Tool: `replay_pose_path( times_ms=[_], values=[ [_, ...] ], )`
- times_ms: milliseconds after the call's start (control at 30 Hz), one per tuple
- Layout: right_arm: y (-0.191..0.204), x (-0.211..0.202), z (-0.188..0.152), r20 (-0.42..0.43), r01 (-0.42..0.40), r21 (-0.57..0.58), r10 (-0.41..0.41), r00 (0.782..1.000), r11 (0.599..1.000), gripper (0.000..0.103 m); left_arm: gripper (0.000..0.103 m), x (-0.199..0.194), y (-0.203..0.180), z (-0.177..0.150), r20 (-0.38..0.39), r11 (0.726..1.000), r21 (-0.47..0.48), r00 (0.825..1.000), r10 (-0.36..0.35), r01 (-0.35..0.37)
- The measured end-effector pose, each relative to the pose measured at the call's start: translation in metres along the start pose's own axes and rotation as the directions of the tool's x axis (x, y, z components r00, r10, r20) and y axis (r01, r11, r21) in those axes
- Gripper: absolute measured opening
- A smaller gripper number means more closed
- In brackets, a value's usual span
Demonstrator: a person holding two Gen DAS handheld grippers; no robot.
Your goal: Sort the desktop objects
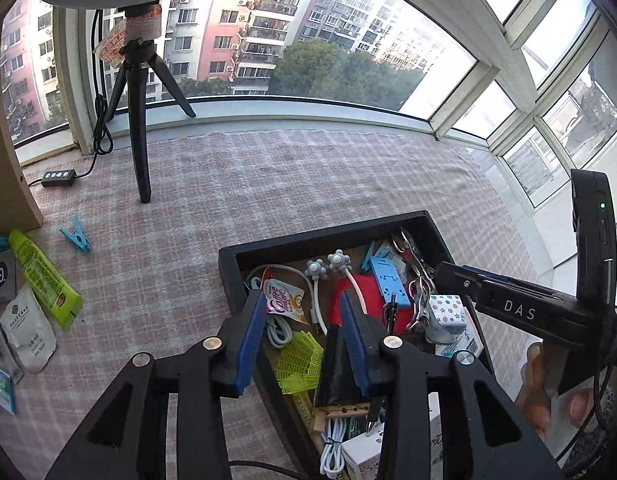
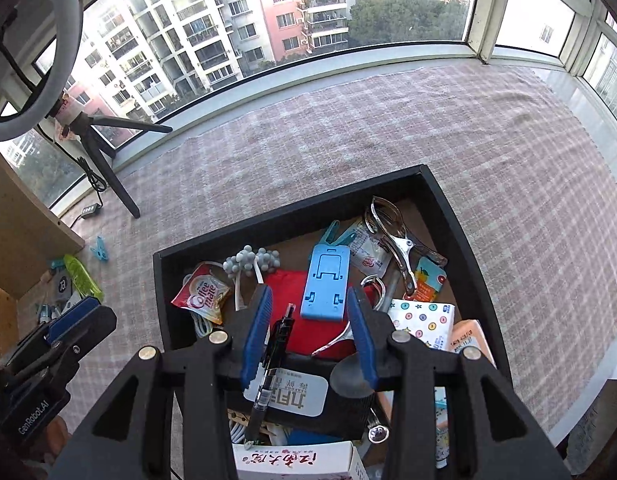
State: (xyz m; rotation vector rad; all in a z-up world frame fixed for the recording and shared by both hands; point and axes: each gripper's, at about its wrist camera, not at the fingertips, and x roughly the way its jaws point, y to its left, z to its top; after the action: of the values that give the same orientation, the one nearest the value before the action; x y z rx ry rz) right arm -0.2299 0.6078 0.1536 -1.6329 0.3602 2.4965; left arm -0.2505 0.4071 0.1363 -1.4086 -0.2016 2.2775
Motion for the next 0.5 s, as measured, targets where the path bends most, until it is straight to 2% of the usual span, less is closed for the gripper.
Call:
replay_pose_path(
  times_ms=[133,267,500],
  values=[
    [0.022,0.003,-0.002,-0.009,-0.031,-0.041,0.031,0.999,0.999,0.038,0.035,-0.011,0.021,-0.006,0.016,0.999,-0.016,0.999,0.042,-0.041],
    [0.052,0.010,-0.003,-0.030,-0.075,-0.099,0.073,0.997,0.992,0.038,0.035,-0.023,0.056,-0.014,0.018,0.994,-0.072,0.996,0.087,-0.086],
    [0.116,0.018,-0.013,-0.058,-0.153,-0.220,0.144,0.988,0.964,0.038,0.035,-0.042,0.131,-0.033,0.009,0.963,-0.204,0.984,0.180,-0.175]
  ],
)
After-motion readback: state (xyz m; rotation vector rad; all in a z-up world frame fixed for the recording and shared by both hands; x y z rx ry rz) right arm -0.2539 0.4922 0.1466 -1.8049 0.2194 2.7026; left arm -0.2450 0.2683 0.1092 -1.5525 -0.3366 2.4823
